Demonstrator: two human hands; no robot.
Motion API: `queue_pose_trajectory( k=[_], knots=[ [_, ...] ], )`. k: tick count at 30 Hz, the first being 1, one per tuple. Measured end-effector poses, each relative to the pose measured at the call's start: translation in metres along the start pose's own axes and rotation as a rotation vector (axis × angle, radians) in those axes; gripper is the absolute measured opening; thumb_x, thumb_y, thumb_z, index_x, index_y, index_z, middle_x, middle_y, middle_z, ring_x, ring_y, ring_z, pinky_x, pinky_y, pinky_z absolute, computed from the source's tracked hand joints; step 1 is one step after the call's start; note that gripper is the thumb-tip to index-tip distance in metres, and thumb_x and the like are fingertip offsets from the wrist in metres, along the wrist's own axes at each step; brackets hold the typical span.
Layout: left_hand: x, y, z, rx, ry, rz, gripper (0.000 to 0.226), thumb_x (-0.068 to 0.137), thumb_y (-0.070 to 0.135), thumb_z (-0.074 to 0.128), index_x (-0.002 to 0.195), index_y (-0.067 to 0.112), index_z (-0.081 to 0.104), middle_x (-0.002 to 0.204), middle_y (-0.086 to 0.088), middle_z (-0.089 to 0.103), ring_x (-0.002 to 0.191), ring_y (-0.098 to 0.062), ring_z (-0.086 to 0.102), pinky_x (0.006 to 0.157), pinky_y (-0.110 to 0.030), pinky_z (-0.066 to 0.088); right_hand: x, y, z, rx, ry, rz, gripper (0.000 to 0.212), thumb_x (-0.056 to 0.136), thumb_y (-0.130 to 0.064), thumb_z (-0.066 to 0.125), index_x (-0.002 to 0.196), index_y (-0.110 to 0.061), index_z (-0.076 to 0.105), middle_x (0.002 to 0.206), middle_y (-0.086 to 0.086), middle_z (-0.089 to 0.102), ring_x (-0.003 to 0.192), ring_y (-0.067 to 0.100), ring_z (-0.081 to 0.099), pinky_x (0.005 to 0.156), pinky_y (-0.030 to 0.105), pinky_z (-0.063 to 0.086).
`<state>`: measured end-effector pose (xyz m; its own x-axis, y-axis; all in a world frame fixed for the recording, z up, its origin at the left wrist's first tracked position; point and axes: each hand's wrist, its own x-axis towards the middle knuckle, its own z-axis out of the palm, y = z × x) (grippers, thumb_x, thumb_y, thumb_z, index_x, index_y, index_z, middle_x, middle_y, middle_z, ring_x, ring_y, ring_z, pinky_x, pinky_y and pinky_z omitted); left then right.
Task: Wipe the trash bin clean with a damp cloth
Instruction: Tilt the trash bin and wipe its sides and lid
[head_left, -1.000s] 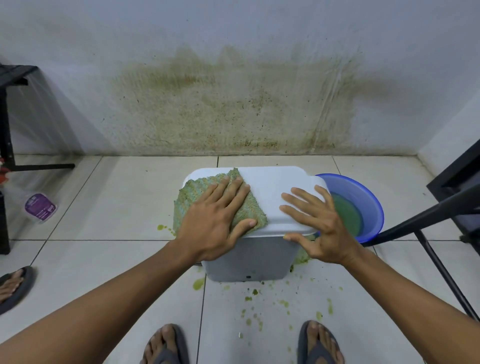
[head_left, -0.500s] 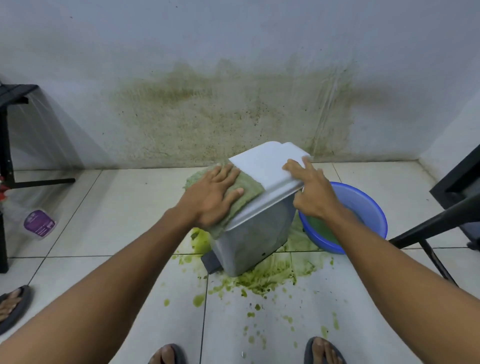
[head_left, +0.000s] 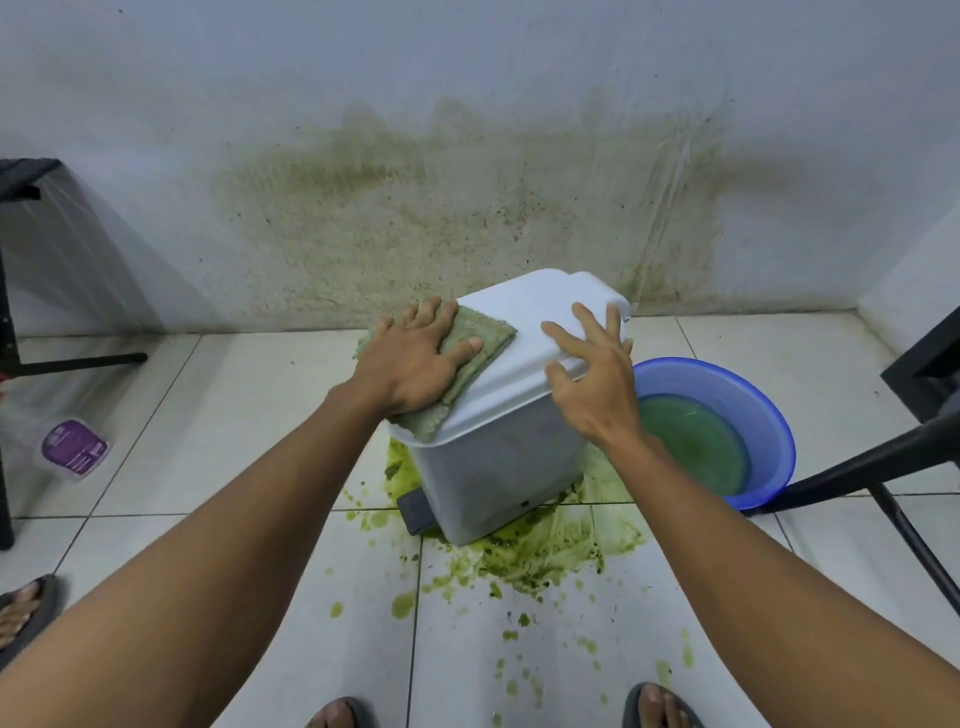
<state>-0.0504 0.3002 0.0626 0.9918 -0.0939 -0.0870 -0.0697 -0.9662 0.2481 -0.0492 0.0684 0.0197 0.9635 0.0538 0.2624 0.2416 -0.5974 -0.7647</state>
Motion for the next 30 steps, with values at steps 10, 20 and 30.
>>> queue_pose_trajectory(
  k=[10, 20, 30],
  knots=[
    [0.001, 0.012, 0.000, -0.063, -0.048, 0.116, 0.072, 0.104, 0.063, 0.027, 0.164, 0.029, 0.007, 0.172, 0.002, 0.004, 0.158, -0.022, 0.006, 0.127, -0.041, 0.008, 0.025, 0.004, -0.016, 0.027, -0.029, 0.195, 0.040, 0.092, -0.036, 0.067, 0.131, -0.030, 0.064, 0.163, -0.012, 0.028, 0.153, 0.016, 0.010, 0.123, 0.041, 0.020],
    [-0.043, 0.056, 0.033, -0.200, 0.152, -0.206, 0.077, 0.100, 0.065, 0.029, 0.161, 0.020, 0.015, 0.164, -0.002, 0.030, 0.140, -0.032, 0.042, 0.106, -0.050, 0.041, 0.047, 0.014, -0.018, -0.089, -0.128, 0.034, 0.039, 0.101, -0.025, 0.055, 0.139, -0.022, 0.060, 0.162, -0.002, 0.031, 0.156, 0.017, 0.003, 0.125, 0.051, 0.003],
    [-0.025, 0.045, 0.029, -0.268, 0.104, -0.052, 0.073, 0.103, 0.058, 0.028, 0.163, 0.020, 0.011, 0.171, -0.002, 0.011, 0.156, -0.029, 0.014, 0.121, -0.053, 0.027, -0.067, -0.001, -0.010, -0.060, -0.272, -0.188, 0.057, 0.104, -0.042, 0.033, 0.157, -0.022, 0.030, 0.168, -0.008, 0.007, 0.153, 0.003, -0.011, 0.126, 0.031, -0.001]
  ],
)
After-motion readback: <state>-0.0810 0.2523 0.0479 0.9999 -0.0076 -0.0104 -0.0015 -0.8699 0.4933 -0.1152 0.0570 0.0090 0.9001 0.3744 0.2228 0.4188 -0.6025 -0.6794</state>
